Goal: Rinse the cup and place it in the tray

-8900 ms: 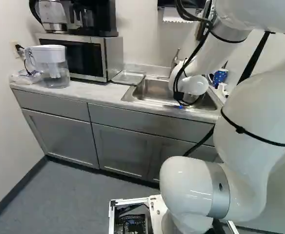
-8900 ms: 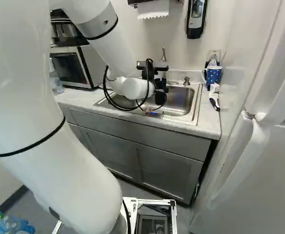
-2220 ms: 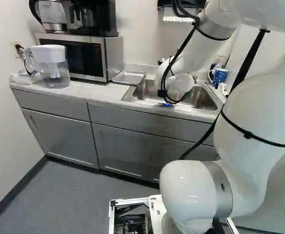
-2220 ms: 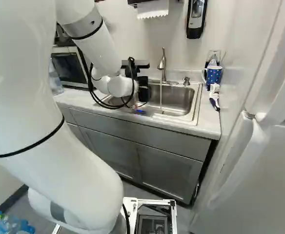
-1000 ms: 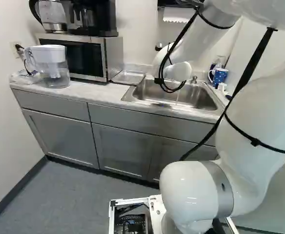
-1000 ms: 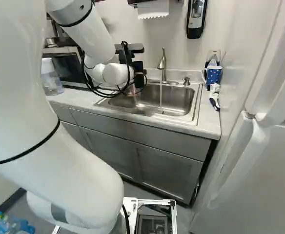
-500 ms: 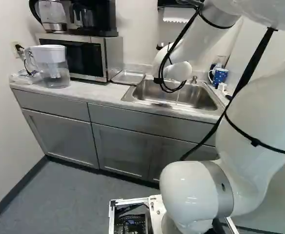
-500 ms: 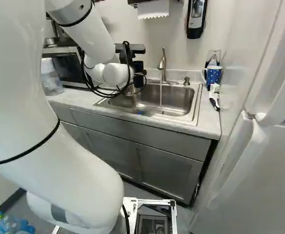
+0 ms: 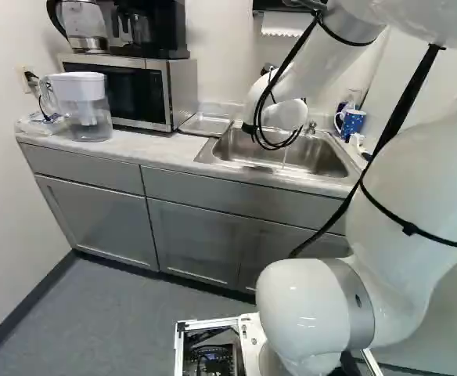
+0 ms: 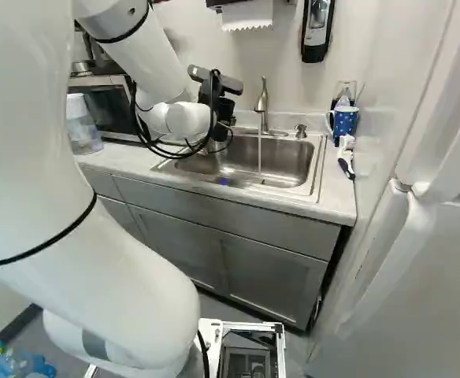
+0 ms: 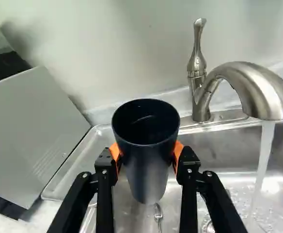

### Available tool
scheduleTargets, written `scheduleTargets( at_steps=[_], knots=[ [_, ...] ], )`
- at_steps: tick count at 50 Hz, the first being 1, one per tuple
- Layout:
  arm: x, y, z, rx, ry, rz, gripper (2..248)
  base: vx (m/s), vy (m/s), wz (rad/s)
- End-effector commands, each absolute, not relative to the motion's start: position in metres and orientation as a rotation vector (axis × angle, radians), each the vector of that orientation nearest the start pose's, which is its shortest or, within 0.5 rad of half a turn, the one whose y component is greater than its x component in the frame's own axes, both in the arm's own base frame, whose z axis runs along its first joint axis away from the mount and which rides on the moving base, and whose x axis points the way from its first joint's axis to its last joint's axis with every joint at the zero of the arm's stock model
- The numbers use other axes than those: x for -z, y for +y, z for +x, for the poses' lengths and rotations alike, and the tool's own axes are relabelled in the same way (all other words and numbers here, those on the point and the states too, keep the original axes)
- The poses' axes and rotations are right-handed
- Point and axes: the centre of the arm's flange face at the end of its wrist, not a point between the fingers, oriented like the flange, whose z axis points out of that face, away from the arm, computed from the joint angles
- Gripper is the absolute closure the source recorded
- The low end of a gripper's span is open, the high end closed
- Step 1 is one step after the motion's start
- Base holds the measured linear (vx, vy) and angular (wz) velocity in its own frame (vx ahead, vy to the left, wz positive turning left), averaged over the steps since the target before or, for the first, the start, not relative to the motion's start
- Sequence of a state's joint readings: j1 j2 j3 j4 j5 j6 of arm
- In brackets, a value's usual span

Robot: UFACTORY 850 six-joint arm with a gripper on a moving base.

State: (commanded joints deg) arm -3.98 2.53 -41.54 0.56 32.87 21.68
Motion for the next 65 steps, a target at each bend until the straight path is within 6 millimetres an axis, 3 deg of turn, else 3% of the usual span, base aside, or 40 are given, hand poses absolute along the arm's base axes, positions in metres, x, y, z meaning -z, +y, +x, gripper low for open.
scheduleTargets(
  at_steps=[65],
  knots=[
    [-0.5315, -0.0334, 0.4733, 1.454, 1.126, -1.751, 127, 0.0, 0.0, 0.0]
  ],
)
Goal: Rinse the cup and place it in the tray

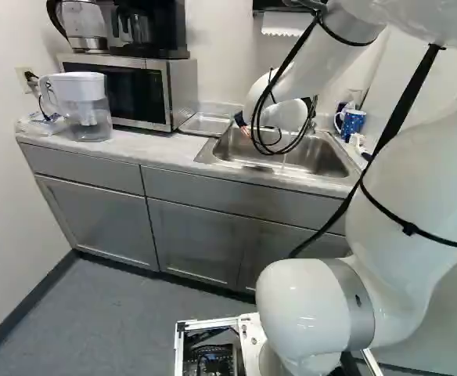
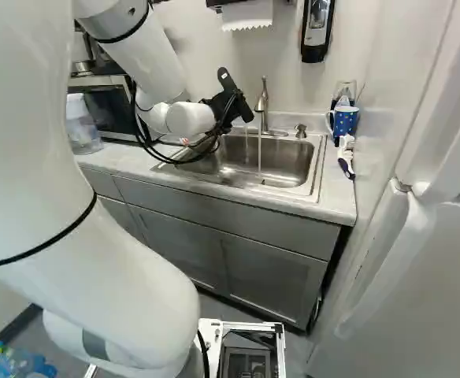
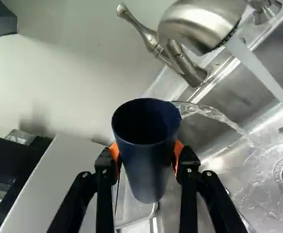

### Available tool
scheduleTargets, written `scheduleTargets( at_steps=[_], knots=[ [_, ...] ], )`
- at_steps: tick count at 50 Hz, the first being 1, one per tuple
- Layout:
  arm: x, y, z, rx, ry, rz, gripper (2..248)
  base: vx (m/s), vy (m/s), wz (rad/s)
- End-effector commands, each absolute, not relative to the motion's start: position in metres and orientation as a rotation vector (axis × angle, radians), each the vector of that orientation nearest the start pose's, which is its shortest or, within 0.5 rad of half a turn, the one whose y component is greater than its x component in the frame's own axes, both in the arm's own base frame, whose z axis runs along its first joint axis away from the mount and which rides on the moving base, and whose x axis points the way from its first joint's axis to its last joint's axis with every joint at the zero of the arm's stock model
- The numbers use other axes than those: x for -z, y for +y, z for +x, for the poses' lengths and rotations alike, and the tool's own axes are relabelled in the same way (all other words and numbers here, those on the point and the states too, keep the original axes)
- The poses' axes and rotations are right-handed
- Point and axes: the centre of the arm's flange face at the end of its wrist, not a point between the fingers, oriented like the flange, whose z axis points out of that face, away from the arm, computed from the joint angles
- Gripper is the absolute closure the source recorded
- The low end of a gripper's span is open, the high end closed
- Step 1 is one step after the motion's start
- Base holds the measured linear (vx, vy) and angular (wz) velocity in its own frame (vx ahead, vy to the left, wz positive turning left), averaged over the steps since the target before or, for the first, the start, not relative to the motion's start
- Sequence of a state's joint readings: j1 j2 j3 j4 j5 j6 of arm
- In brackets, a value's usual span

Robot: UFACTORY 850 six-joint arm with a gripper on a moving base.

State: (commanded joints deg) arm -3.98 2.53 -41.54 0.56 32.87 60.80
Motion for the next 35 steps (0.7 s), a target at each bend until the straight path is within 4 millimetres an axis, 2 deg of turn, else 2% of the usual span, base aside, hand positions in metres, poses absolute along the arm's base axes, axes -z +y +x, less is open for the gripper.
scheduleTargets(
  at_steps=[35],
  knots=[
    [-0.5315, -0.0334, 0.4733, 1.228, 1.363, -1.448, 127, 0.0, 0.0, 0.0]
  ],
)
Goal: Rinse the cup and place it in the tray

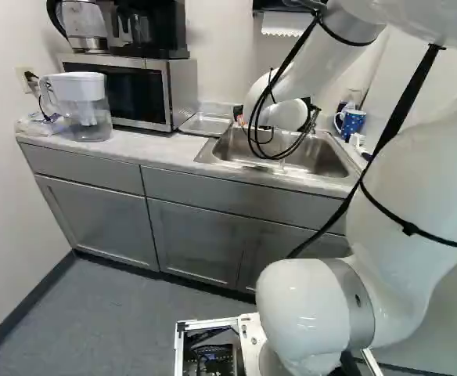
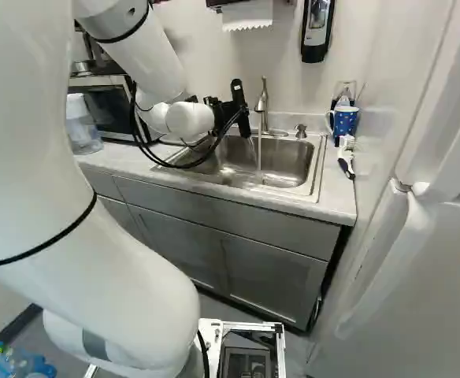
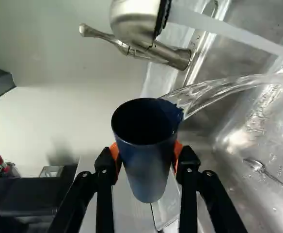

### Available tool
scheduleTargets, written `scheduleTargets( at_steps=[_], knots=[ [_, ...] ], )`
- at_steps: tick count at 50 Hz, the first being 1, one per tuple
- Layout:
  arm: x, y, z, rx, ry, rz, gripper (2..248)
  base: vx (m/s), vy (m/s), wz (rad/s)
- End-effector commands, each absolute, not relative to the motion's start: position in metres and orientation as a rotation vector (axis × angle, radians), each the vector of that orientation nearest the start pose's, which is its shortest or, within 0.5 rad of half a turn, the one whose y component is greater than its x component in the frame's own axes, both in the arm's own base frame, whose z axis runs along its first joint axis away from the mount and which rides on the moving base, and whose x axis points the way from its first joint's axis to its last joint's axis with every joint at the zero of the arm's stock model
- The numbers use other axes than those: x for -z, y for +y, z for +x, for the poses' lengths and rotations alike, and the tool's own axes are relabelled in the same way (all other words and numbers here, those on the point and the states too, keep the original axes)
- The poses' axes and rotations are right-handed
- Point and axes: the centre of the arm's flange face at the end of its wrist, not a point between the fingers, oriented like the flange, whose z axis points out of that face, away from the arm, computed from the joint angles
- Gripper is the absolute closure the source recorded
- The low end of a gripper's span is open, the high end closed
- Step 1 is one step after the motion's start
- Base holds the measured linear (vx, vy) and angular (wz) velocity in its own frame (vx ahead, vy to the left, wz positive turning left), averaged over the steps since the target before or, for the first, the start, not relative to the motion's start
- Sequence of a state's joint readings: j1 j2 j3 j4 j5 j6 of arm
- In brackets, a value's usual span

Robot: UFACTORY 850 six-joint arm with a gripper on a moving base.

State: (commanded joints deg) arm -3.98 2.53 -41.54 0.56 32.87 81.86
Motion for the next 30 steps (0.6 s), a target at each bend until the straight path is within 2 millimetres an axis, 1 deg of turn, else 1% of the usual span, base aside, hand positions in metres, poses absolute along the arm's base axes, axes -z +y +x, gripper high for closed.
scheduleTargets(
  at_steps=[30],
  knots=[
    [-0.5315, -0.0334, 0.4733, 1.023, 1.523, -1.177, 127, 0.0, 0.0, 0.0]
  ],
)
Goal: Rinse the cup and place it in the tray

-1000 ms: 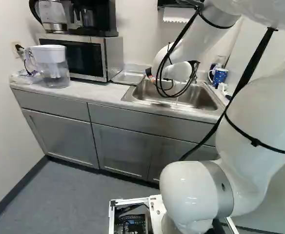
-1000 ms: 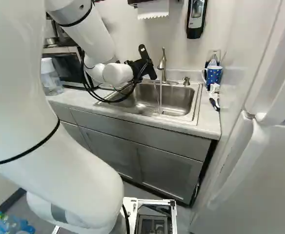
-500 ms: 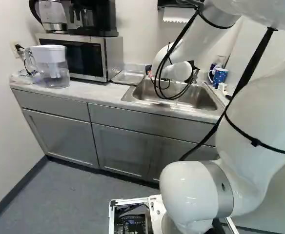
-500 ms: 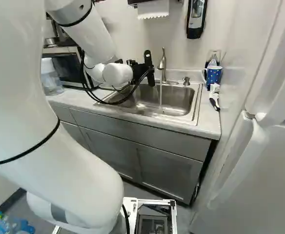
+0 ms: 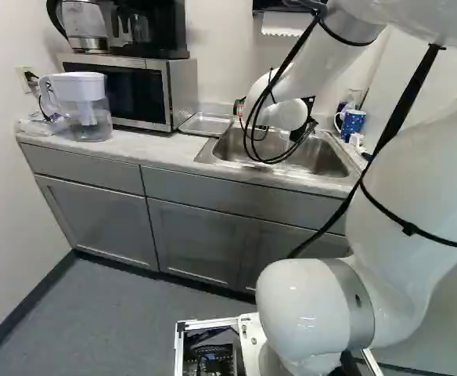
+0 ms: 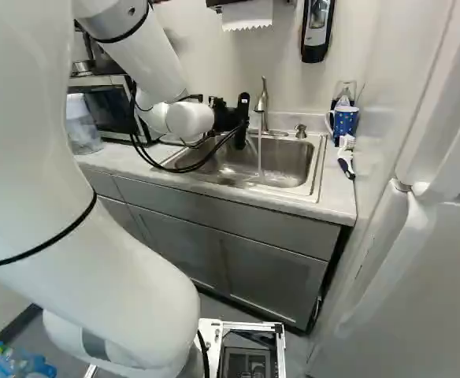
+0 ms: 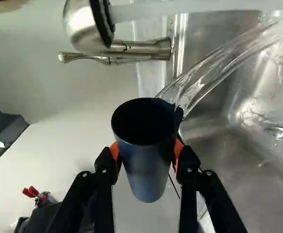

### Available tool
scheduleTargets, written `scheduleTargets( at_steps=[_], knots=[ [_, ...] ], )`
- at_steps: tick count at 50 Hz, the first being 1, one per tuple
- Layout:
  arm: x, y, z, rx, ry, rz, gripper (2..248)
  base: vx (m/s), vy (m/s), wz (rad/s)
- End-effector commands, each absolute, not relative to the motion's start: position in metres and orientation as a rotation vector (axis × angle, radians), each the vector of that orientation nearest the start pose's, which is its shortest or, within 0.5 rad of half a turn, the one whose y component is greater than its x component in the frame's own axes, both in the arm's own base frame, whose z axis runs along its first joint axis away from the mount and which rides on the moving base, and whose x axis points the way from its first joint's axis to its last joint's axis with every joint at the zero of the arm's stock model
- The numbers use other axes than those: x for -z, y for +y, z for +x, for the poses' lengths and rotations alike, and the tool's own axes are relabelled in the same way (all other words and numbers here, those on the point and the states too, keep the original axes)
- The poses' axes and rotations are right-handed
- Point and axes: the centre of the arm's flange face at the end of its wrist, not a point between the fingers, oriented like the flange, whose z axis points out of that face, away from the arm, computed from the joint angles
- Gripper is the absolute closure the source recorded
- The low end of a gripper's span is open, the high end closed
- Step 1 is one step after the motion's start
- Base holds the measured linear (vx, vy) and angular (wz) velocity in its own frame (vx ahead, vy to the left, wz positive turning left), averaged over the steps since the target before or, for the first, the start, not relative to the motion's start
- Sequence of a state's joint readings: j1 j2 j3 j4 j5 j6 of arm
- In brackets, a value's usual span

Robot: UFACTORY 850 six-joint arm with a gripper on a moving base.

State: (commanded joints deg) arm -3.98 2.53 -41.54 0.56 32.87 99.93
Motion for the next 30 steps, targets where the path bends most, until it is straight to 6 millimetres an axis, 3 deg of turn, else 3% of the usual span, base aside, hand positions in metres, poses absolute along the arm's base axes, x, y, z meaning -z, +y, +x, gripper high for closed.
scheduleTargets(
  at_steps=[12, 30],
  knots=[
    [-0.5315, -0.0334, 0.4733, 0.939, 1.577, -1.067, 127, 0.0, 0.0, 0.0],
    [-0.5315, -0.0334, 0.4733, 0.939, 1.577, -1.067, 127, 0.0, 0.0, 0.0]
  ],
)
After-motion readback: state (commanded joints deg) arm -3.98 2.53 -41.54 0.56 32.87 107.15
